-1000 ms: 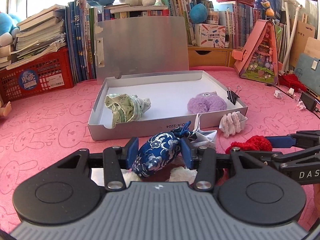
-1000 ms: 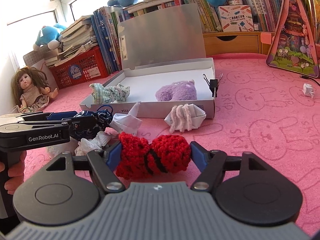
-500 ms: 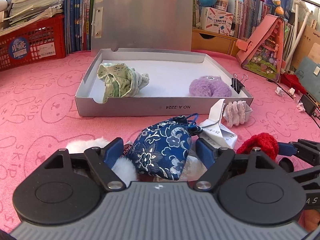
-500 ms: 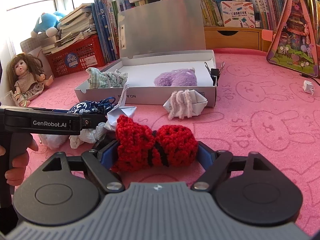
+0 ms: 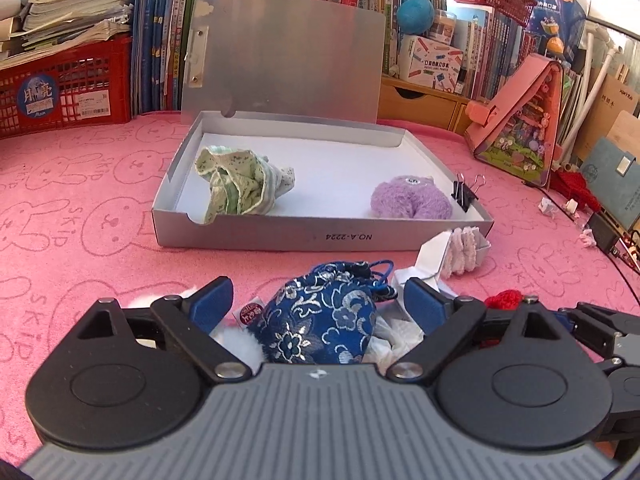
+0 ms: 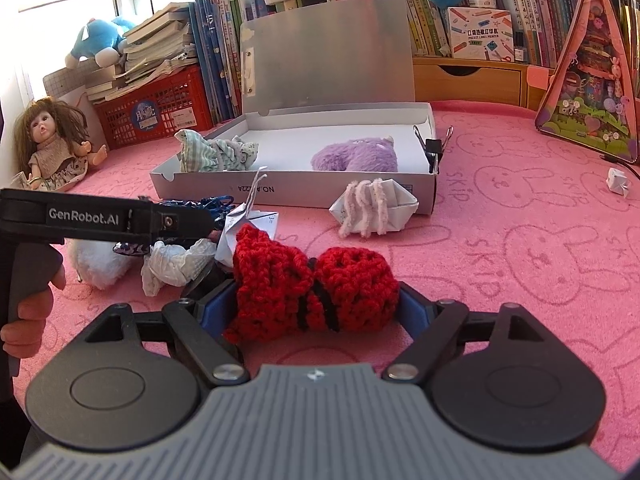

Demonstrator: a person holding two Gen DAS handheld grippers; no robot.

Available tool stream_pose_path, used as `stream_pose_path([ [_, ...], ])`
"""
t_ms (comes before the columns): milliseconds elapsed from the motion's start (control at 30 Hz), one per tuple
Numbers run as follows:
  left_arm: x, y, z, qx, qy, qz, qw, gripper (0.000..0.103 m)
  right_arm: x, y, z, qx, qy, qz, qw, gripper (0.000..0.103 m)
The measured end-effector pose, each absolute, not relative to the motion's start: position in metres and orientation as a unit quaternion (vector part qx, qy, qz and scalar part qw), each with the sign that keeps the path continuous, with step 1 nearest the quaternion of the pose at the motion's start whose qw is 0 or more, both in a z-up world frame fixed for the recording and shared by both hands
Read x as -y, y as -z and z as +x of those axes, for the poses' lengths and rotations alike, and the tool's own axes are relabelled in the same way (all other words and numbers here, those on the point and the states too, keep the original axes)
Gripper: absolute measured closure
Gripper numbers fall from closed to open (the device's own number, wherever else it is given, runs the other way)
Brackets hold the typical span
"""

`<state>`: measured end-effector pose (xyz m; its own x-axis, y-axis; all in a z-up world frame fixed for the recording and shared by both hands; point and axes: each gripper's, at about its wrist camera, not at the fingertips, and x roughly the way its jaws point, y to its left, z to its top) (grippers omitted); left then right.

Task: Organize objects
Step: 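Lift the blue pouch with the left tool while the right tool lifts the red bow, then carry the pouch with the left tool while the right tool carries the bow over the box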

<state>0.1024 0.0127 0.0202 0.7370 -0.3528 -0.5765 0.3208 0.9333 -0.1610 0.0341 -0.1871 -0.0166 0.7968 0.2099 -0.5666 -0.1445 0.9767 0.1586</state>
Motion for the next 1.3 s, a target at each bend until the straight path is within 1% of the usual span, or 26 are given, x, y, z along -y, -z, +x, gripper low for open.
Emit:
stream_pose_path([
  [33, -0.015, -0.026, 0.104, -0.311, 0.184, -0.021, 0.932, 0.012, 0.187, 0.017, 0.034, -0.305, -0.094, 0.054, 0.946, 0.015],
  [67, -0.018, -0.031, 0.105, -0.310, 0.188, -0.014, 0.932, 0.023, 0.187, 0.017, 0.034, -0.304, -0.094, 0.054, 0.946, 0.015],
  [100, -0.020, -0.034, 0.108, -0.312, 0.190, -0.012, 0.931, 0.030, 0.187, 0.017, 0.034, -0.304, -0.095, 0.054, 0.946, 0.015],
  [133, -0.024, -0.038, 0.113, -0.324, 0.196, -0.013, 0.926, 0.041, 0.187, 0.017, 0.034, -0.304, -0.094, 0.054, 0.946, 0.015],
  [167, -0.027, -0.039, 0.118, -0.337, 0.200, -0.017, 0.920, 0.045, 0.187, 0.017, 0.034, -0.304, -0.095, 0.055, 0.946, 0.015],
  [267, -0.030, -0.034, 0.127, -0.363, 0.225, -0.016, 0.904, 0.044, 0.187, 0.017, 0.034, -0.304, -0.095, 0.055, 0.946, 0.015],
  [333, -0.028, -0.028, 0.130, -0.376, 0.238, -0.009, 0.896, 0.043, 0.187, 0.016, 0.034, -0.303, -0.095, 0.056, 0.946, 0.015],
  [567, -0.020, -0.014, 0.131, -0.386, 0.242, -0.004, 0.890, 0.024, 0.188, 0.016, 0.034, -0.302, -0.097, 0.058, 0.946, 0.015],
  [600, -0.016, -0.012, 0.130, -0.386, 0.245, 0.003, 0.890, 0.022, 0.188, 0.016, 0.034, -0.302, -0.097, 0.058, 0.946, 0.015],
  [633, -0.011, -0.010, 0.128, -0.385, 0.249, 0.017, 0.888, 0.017, 0.188, 0.015, 0.034, -0.302, -0.097, 0.058, 0.947, 0.015],
  [667, -0.005, -0.008, 0.124, -0.384, 0.254, 0.036, 0.887, 0.015, 0.187, 0.015, 0.034, -0.302, -0.097, 0.058, 0.947, 0.015],
  [733, 0.002, -0.006, 0.116, -0.365, 0.249, 0.059, 0.895, 0.015, 0.187, 0.015, 0.034, -0.301, -0.098, 0.058, 0.947, 0.015],
  [800, 0.004, -0.005, 0.115, -0.362, 0.243, 0.064, 0.898, 0.015, 0.187, 0.015, 0.034, -0.301, -0.098, 0.058, 0.947, 0.015],
  [833, 0.003, -0.005, 0.116, -0.366, 0.237, 0.060, 0.898, 0.015, 0.187, 0.015, 0.034, -0.301, -0.098, 0.058, 0.947, 0.015],
  [900, 0.001, -0.005, 0.115, -0.365, 0.224, 0.050, 0.902, 0.023, 0.187, 0.015, 0.033, -0.300, -0.098, 0.059, 0.947, 0.015],
  [933, 0.000, -0.006, 0.115, -0.362, 0.219, 0.050, 0.905, 0.032, 0.188, 0.015, 0.033, -0.298, -0.098, 0.061, 0.947, 0.017],
  [967, -0.001, -0.007, 0.113, -0.360, 0.219, 0.049, 0.906, 0.036, 0.189, 0.015, 0.032, -0.296, -0.097, 0.065, 0.948, 0.019],
  [1000, -0.003, -0.008, 0.112, -0.357, 0.220, 0.043, 0.907, 0.037, 0.191, 0.015, 0.031, -0.294, -0.099, 0.069, 0.948, 0.024],
  [1067, -0.008, -0.011, 0.109, -0.352, 0.216, 0.035, 0.910, 0.044, 0.195, 0.014, 0.030, -0.290, -0.100, 0.080, 0.948, 0.029],
  [1167, -0.011, -0.015, 0.105, -0.344, 0.205, 0.027, 0.916, 0.049, 0.199, 0.014, 0.030, -0.288, -0.103, 0.095, 0.947, 0.032],
  [1300, -0.017, -0.023, 0.101, -0.338, 0.194, 0.010, 0.921, 0.051, 0.203, 0.012, 0.030, -0.288, -0.101, 0.104, 0.947, 0.034],
])
